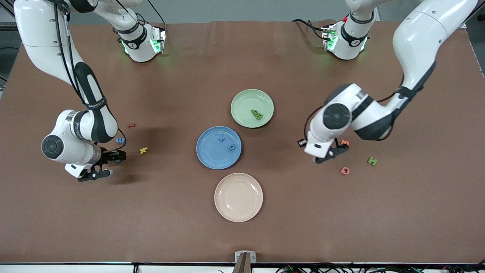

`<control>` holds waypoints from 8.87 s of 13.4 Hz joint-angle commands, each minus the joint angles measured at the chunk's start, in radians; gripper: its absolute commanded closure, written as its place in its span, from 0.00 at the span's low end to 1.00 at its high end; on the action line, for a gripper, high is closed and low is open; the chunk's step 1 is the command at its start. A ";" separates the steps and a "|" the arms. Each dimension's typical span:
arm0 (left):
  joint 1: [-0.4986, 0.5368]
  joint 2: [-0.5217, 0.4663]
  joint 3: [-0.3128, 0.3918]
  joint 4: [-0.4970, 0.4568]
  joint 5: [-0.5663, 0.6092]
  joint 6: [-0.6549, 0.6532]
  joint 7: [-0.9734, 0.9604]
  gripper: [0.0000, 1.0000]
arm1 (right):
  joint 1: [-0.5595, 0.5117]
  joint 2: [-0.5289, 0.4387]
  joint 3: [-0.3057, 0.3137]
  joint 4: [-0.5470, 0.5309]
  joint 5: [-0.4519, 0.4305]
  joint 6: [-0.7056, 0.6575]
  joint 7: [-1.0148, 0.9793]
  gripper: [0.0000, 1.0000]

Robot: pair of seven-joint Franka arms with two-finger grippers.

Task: Sort letters by color into matching plates
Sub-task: 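Place the u on the green plate while the right gripper grasps G, then drop the G on the blue plate while the left gripper reaches N, then grasp the N with the left gripper while the right gripper grasps m, then place the N on the green plate while the right gripper lifts the m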

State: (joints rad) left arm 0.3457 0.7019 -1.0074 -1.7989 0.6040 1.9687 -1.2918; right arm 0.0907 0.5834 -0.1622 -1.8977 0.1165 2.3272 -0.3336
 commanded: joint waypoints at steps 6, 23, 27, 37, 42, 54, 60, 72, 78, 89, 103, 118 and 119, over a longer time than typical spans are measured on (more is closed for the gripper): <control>-0.258 0.011 0.004 -0.085 0.005 0.146 -0.312 0.99 | 0.004 -0.001 0.003 -0.020 -0.003 0.015 0.002 0.39; -0.013 -0.004 0.006 -0.085 0.174 0.165 -0.152 0.00 | 0.018 -0.039 0.004 0.035 -0.001 -0.084 0.005 0.87; 0.166 -0.016 0.006 -0.092 0.174 0.165 0.138 0.01 | 0.131 -0.094 0.003 0.107 -0.003 -0.258 0.209 0.88; 0.475 0.010 0.047 -0.097 0.243 0.212 0.905 0.03 | 0.579 0.011 0.023 0.291 0.072 -0.261 0.949 0.87; 0.493 0.027 0.144 -0.112 0.244 0.346 1.270 0.05 | 0.606 0.065 0.024 0.284 0.106 -0.147 0.937 0.87; 0.500 0.045 0.170 -0.163 0.244 0.398 1.560 0.27 | 0.572 0.076 0.052 0.224 0.169 -0.058 0.792 0.84; 0.498 0.057 0.185 -0.165 0.244 0.420 1.557 0.32 | 0.574 0.032 0.052 0.207 0.169 -0.124 0.809 0.00; 0.492 0.056 0.204 -0.177 0.244 0.440 1.548 0.99 | 0.190 -0.280 0.027 -0.043 0.008 -0.304 0.447 0.00; 0.495 0.025 0.080 -0.146 0.227 0.319 1.511 0.99 | 0.032 -0.237 0.027 -0.155 -0.015 -0.072 0.312 0.00; 0.326 0.033 -0.092 -0.148 0.191 0.184 0.941 0.99 | -0.046 -0.155 0.029 -0.245 -0.021 0.076 0.166 0.11; -0.158 0.048 -0.082 -0.151 0.191 0.184 0.019 0.97 | -0.058 -0.159 0.029 -0.302 -0.020 0.112 0.166 0.45; -0.461 0.064 0.039 -0.146 0.194 0.188 -0.284 0.92 | -0.029 -0.205 0.036 -0.017 -0.012 -0.253 0.185 0.82; -0.462 0.065 0.041 -0.146 0.194 0.188 -0.284 0.92 | -0.007 -0.203 0.036 0.035 -0.006 -0.300 0.202 0.82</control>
State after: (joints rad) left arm -0.1050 0.7633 -0.9739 -1.9530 0.8086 2.1617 -1.5674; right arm 0.0586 0.3736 -0.1338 -1.9654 0.1092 2.1201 -0.1587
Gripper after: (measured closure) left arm 0.665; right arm 0.599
